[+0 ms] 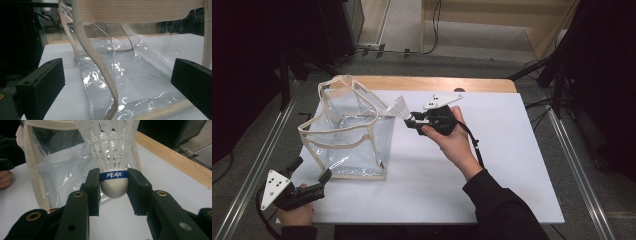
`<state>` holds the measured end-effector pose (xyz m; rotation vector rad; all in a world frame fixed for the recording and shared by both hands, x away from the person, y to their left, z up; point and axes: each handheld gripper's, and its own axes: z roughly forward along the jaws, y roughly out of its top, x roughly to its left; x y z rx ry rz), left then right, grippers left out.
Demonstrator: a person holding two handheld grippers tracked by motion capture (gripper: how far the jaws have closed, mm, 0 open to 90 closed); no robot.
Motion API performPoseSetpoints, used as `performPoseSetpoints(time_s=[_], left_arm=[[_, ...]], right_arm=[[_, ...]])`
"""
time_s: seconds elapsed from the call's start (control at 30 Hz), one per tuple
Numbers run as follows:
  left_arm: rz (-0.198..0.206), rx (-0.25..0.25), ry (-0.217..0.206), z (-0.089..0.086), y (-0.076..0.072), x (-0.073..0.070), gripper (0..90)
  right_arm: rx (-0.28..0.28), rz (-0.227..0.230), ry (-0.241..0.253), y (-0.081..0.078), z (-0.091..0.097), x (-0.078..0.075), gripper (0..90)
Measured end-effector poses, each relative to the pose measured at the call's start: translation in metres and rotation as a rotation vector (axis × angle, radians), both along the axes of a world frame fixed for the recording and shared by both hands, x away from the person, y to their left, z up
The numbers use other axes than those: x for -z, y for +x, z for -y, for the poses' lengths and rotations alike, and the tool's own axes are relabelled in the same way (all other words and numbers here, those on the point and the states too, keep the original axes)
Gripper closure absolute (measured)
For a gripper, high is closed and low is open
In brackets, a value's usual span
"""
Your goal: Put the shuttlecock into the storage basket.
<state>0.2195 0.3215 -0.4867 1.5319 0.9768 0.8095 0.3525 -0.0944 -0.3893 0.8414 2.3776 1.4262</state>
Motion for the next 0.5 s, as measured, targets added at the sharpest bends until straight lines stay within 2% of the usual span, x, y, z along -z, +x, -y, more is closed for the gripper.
performPoseSetpoints(time_s=[0.5], left_arm=[[0.0,0.0,-0.001,0.0,0.0,0.0,0.0]], right_arm=[[-0.018,0.025,0.006,-0.002,-0.01,-0.018,62.2]])
